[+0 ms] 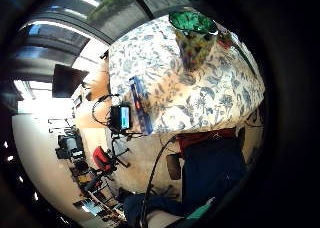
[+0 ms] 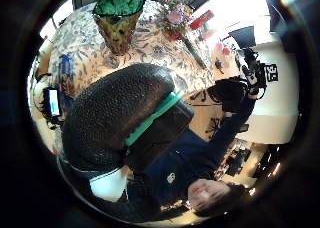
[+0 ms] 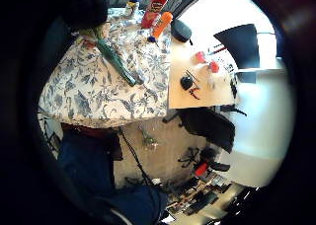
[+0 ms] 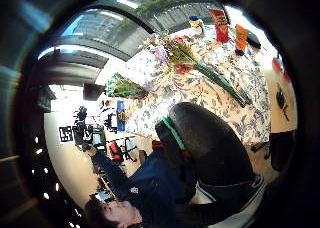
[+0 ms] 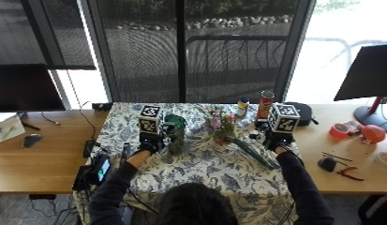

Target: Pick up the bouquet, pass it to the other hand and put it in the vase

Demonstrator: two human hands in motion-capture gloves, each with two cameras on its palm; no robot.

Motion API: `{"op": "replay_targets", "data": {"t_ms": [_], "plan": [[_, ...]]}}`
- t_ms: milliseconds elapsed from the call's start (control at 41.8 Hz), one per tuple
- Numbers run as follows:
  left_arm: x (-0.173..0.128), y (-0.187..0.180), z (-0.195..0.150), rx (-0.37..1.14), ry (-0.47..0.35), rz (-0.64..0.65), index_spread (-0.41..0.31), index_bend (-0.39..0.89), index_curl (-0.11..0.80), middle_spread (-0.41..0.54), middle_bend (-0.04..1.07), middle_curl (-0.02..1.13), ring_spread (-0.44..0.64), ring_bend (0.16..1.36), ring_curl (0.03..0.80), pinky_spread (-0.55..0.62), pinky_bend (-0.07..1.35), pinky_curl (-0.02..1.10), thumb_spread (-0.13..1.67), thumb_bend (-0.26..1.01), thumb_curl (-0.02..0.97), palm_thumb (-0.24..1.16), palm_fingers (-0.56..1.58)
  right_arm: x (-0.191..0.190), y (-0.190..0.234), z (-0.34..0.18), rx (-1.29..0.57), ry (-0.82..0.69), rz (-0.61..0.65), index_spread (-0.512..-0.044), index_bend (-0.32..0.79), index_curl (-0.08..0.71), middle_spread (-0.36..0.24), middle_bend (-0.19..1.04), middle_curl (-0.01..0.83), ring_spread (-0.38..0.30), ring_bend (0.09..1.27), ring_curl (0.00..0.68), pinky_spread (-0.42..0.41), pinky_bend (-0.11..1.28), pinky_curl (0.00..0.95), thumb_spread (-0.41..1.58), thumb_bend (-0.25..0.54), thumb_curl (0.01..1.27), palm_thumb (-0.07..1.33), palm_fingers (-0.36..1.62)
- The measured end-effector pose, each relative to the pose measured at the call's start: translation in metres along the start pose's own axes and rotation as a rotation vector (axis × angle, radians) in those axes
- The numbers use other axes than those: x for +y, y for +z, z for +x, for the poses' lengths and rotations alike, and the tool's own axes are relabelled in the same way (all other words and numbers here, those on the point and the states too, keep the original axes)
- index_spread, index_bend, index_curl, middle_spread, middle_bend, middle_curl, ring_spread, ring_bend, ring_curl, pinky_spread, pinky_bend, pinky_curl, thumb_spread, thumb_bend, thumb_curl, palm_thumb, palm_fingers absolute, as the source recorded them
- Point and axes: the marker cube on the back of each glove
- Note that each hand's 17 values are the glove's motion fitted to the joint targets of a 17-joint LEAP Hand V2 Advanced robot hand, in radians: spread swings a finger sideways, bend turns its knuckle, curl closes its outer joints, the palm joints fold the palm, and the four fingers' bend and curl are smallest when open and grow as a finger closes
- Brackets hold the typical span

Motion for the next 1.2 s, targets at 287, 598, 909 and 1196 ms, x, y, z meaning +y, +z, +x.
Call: {"op": "replay_targets", "data": {"t_ms": [287, 598, 909, 1196], "plan": [[-0.004, 0.003, -0.024, -0.035, -0.017, 0.091, -0.015, 0.11, 0.096, 0.249, 0.17, 0.11, 0.28, 0.58, 0.197, 0.33, 0.47, 0.2, 0.84, -0.01, 0.097, 0.04, 0.12, 0.006, -0.012, 0.002, -0.026, 0.024, 0.053, -0.314, 0.08, 0.083, -0.012, 0.23, 0.163, 0.025, 0.49, 0.193, 0.103, 0.49, 0.223, 0.92, 0.153, 0.13, 0.35, 0.33], [0.005, 0.0, -0.014, -0.087, 0.052, 0.245, -0.031, 0.11, 0.128, 0.288, 0.2, 0.18, 0.33, 0.66, 0.236, 0.39, 0.55, 0.27, 0.95, -0.02, 0.178, 0.04, 0.03, -0.024, -0.012, 0.023, -0.041, 0.112, -0.006, -0.281, 0.12, 0.11, -0.032, 0.25, 0.254, -0.031, 0.57, 0.268, 0.142, 0.61, 0.299, 1.04, 0.118, 0.21, 0.47, 0.48], [0.007, 0.002, 0.015, -0.124, 0.152, 0.456, -0.059, 0.17, 0.191, 0.216, 0.26, 0.25, 0.3, 0.64, 0.24, 0.37, 0.49, 0.27, 0.99, -0.01, 0.242, 0.13, 0.13, -0.07, 0.005, 0.026, -0.185, 0.211, -0.148, -0.238, 0.1, 0.146, -0.053, 0.25, 0.314, -0.056, 0.57, 0.303, 0.147, 0.65, 0.334, 1.03, 0.063, 0.27, 0.58, 0.55], [0.009, 0.01, 0.026, -0.142, 0.189, 0.459, -0.069, 0.16, 0.243, 0.176, 0.25, 0.3, 0.29, 0.61, 0.241, 0.38, 0.42, 0.28, 1.02, -0.02, 0.271, 0.17, 0.15, -0.08, 0.101, 0.036, -0.201, 0.479, -0.613, -0.231, 0.1, 0.166, -0.066, 0.26, 0.356, -0.087, 0.57, 0.328, 0.138, 0.61, 0.338, 1.06, 0.042, 0.33, 0.69, 0.57]]}}
